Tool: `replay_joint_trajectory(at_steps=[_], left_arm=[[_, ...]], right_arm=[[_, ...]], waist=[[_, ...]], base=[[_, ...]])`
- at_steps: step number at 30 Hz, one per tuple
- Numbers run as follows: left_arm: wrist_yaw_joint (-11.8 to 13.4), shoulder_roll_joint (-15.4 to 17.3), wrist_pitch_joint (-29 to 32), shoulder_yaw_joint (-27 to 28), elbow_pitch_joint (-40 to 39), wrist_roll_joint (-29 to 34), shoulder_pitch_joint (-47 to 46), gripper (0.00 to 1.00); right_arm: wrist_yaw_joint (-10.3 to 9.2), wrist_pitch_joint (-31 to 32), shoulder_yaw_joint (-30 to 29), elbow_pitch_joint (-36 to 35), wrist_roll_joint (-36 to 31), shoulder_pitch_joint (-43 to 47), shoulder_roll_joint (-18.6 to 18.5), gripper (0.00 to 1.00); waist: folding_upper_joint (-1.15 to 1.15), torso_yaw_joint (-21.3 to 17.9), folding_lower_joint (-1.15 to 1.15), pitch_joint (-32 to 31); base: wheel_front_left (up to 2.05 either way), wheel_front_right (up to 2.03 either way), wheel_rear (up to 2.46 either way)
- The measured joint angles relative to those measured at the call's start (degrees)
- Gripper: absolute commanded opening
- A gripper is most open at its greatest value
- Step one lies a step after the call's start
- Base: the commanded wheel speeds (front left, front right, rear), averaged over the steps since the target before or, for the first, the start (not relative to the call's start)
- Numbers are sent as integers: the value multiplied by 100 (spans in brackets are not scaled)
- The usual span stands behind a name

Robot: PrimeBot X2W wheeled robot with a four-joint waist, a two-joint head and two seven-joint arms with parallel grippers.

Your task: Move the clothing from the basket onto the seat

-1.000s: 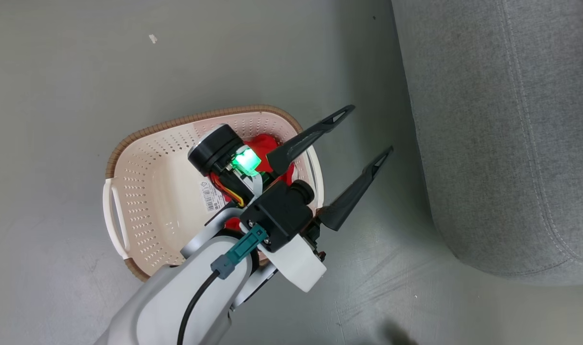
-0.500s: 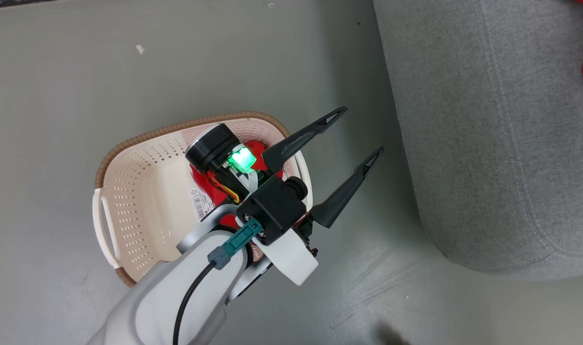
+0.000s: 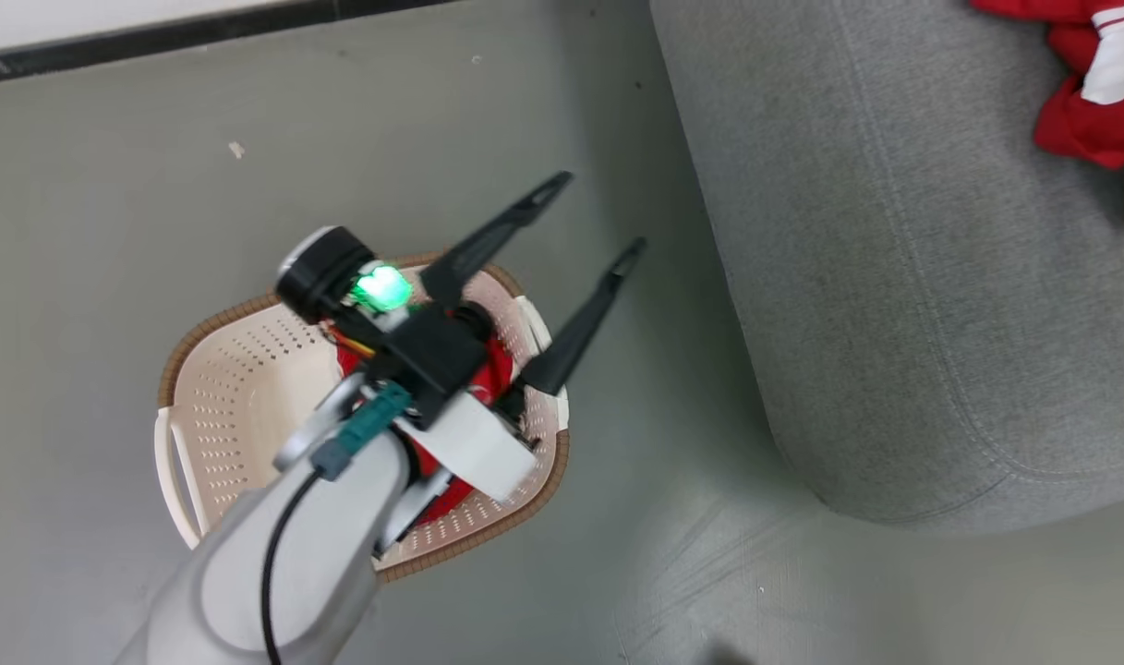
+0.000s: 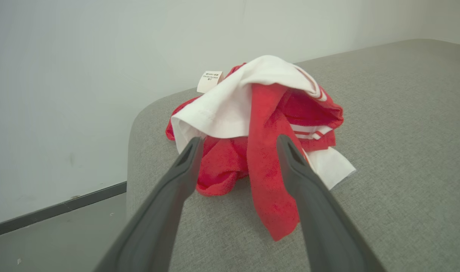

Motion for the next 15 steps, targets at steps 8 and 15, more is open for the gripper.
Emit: replay_joint_trajectory(at_steps=[8, 15], left_arm=[[394, 201, -253, 669, 148, -209, 386, 100], [737, 255, -356, 1211, 172, -434, 792, 100]], right_arm=[[1, 0, 927, -525, -87, 27, 327, 100], [0, 0, 1488, -810, -305, 24, 477, 100]], waist=[[0, -93, 0, -375], [0, -33, 0, -733]], base=[[0, 0, 0], [0, 0, 0]])
